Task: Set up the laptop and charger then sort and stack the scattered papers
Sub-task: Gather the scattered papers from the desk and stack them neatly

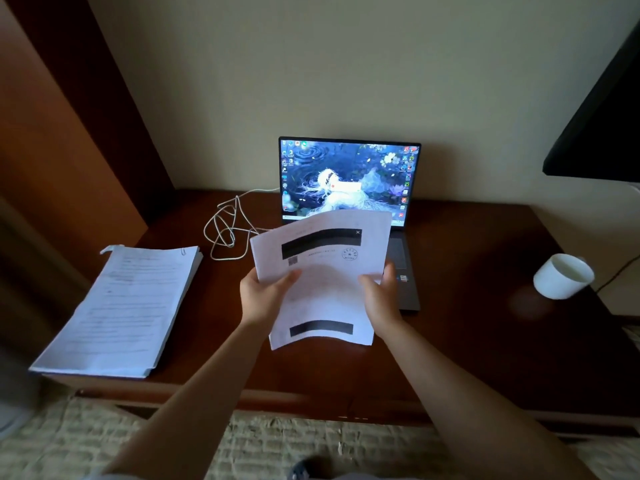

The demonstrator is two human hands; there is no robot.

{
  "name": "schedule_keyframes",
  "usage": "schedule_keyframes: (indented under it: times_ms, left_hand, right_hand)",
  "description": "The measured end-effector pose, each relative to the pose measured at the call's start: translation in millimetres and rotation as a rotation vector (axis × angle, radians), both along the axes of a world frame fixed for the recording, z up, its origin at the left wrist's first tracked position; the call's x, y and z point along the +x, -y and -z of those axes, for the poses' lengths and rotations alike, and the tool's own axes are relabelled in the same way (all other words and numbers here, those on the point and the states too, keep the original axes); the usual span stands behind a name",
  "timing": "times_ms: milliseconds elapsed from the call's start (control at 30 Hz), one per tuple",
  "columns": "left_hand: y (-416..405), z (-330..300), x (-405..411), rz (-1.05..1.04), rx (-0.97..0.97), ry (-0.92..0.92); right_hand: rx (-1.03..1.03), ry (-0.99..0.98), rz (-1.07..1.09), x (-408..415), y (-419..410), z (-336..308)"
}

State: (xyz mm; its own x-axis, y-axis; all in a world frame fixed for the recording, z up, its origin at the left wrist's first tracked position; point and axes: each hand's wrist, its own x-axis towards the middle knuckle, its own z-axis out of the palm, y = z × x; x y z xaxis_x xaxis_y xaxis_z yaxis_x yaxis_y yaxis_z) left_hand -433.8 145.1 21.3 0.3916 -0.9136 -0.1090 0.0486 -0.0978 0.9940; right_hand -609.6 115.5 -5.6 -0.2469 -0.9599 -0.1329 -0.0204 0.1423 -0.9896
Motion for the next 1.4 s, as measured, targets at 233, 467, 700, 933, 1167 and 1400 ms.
schedule_keyframes:
  times_ms: [233,467,700,933,1167,1400]
  left_hand:
    - [2,-4,-7,-0.034,-0.014,0.034]
    - [-5,17,-15,-0.140,0.123,0.077]
    - [4,12,18,-0.276,0.177,-0.011]
    - [-2,10,143,-0.320,0.114,0.199]
    - [20,49,311,-0.358,0.275,0.401]
    - [53,95,416,-0.058,0.426,0.609]
  right_hand:
    - [0.032,0.005,-0.029,13,2,-1]
    - [0.211,-0.139,-0.102,10,-8,23]
    - [0.127,-0.133,-0.154,53,0,12]
    - [0.068,-0.302,-0.289,155,17,3]
    - [0.221,-0.171,-0.281,315,14,39]
    - [0.396,-0.385,-0.171,410,14,78]
